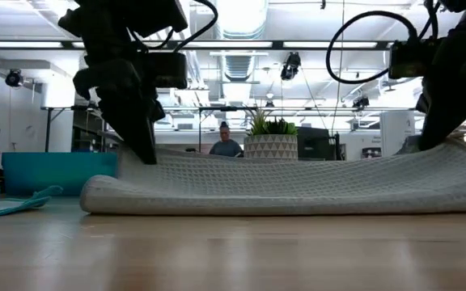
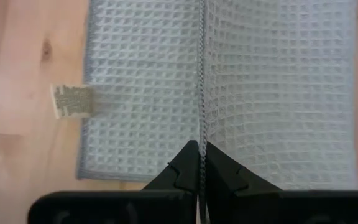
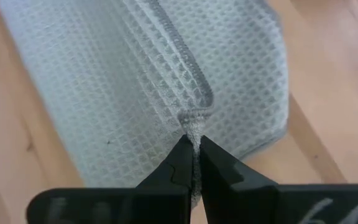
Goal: Fold microfiber towels
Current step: Fold the gray towel
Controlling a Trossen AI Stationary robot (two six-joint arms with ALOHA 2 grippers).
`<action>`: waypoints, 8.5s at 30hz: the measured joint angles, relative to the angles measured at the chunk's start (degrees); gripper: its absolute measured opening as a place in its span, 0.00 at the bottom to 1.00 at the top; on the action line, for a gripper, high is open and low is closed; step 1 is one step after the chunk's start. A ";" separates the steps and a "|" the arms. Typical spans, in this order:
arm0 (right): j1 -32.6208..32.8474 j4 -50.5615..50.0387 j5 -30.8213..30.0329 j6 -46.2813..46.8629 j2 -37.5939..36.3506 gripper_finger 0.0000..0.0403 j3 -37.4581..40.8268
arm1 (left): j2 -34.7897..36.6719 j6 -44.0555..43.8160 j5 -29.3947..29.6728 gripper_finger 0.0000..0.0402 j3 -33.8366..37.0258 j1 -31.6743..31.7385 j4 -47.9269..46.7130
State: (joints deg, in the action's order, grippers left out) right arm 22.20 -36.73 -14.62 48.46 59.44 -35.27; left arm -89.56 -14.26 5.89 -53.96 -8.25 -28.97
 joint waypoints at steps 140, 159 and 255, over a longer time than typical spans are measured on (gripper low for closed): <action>-13.18 1.74 -0.89 -12.73 3.65 0.41 3.91 | 0.54 6.20 8.20 0.32 9.10 0.28 6.53; -13.18 6.66 3.05 -12.49 3.67 0.33 7.41 | 0.50 5.91 9.12 0.00 9.34 0.39 6.52; -15.94 -5.76 -10.52 -22.09 5.16 0.02 -1.20 | 0.79 14.64 22.99 0.00 8.25 2.29 0.33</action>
State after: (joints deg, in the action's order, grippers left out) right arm 6.26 -42.49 -25.14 26.37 64.60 -36.47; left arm -88.77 0.38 28.88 -45.71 -5.96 -28.64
